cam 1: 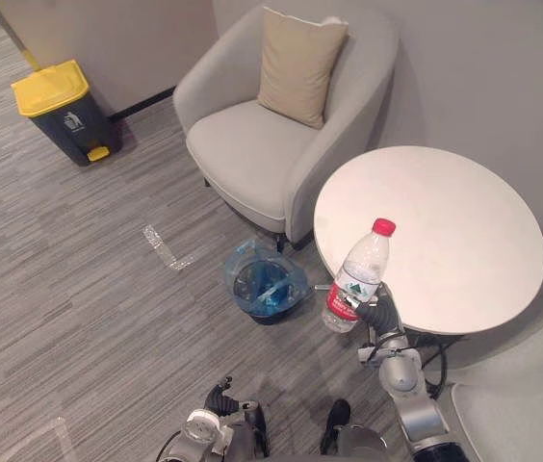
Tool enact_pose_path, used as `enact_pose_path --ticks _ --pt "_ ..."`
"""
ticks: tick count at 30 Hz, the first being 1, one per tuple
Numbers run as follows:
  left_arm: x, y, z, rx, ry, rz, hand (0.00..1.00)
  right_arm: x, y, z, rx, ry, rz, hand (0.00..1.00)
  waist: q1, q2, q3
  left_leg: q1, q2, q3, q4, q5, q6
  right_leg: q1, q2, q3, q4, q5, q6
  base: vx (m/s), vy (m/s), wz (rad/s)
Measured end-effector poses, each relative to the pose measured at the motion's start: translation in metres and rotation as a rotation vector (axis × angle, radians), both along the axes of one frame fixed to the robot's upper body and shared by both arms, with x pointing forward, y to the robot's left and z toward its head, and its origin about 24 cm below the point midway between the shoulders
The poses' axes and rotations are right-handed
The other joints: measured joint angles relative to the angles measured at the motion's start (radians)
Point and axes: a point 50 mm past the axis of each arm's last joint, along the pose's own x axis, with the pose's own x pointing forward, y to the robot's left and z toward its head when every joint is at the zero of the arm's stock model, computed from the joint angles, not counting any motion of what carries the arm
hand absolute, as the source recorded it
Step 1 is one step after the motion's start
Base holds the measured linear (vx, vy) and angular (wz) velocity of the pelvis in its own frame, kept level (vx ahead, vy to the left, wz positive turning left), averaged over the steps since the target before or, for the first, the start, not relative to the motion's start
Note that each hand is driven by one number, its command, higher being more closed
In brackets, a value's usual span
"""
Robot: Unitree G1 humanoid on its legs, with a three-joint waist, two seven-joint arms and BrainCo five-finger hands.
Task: Gather rubbish on tea table into small bin, then transfer packed bag to large trash can.
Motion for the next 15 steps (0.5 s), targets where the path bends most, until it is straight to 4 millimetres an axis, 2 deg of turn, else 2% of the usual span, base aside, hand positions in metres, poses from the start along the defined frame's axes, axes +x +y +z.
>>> enact_pose_path --ticks 4,7,8,11,12,13,14,15 --pt "-0.002 0.003 -0.001 0.007 0.005 0.004 0.00 -0.001 0.002 -0.011 -0.005 0.053 0.020 1.00 0.005 -0.001 -0.004 -0.005 -0.015 0.002 0.026 -0.035 0.022 -0.002 -0.016 0.018 0.013 -0.005 0.010 0.04 0.082 -0.01" --pt "-0.003 0.004 -0.001 0.009 0.007 0.006 0.00 -0.005 0.005 -0.021 -0.011 0.101 0.038 1.00 0.004 -0.004 -0.004 -0.023 -0.016 0.003 0.117 -0.109 0.027 -0.038 -0.052 0.035 0.156 -0.090 0.032 0.12 0.080 -0.02" --pt "-0.003 0.005 -0.001 0.011 0.007 0.006 0.00 -0.006 0.006 -0.022 -0.014 0.107 0.046 1.00 0.002 -0.010 -0.002 -0.021 -0.018 0.000 0.157 -0.140 0.032 -0.051 -0.071 0.045 0.231 -0.122 0.024 0.16 0.068 0.01" --pt "-0.004 0.006 -0.001 0.016 0.010 0.007 0.00 -0.006 0.006 -0.022 -0.015 0.107 0.048 1.00 -0.005 -0.012 -0.003 -0.010 -0.024 -0.023 0.172 -0.158 0.044 -0.097 -0.082 0.103 0.365 -0.135 0.007 0.20 0.059 0.22" --pt "-0.003 0.007 -0.001 0.017 0.007 0.013 0.00 -0.006 0.005 -0.023 -0.021 0.113 0.046 1.00 -0.015 -0.012 -0.002 0.020 -0.018 -0.063 0.161 -0.157 0.047 -0.163 -0.074 0.145 0.496 -0.154 -0.023 0.20 0.031 0.46" --pt "-0.004 0.006 -0.001 0.017 0.008 0.014 0.00 -0.006 0.005 -0.024 -0.020 0.117 0.048 1.00 -0.021 -0.012 -0.002 0.026 -0.012 -0.072 0.157 -0.157 0.048 -0.166 -0.058 0.153 0.493 -0.173 -0.021 0.34 -0.081 0.79" --pt "-0.005 0.009 -0.002 0.025 0.015 0.027 0.00 -0.007 0.006 -0.028 -0.022 0.133 0.056 1.00 -0.022 -0.010 0.000 0.054 0.008 -0.109 0.138 -0.156 0.046 -0.172 0.029 0.170 0.435 -0.210 -0.027 0.18 -0.098 0.54" --pt "-0.006 0.010 -0.002 0.025 0.018 0.032 0.00 -0.008 0.006 -0.028 -0.023 0.135 0.057 1.00 -0.022 -0.008 0.000 0.058 0.010 -0.115 0.135 -0.155 0.045 -0.176 0.045 0.175 0.419 -0.210 -0.029 0.32 -0.181 0.76"
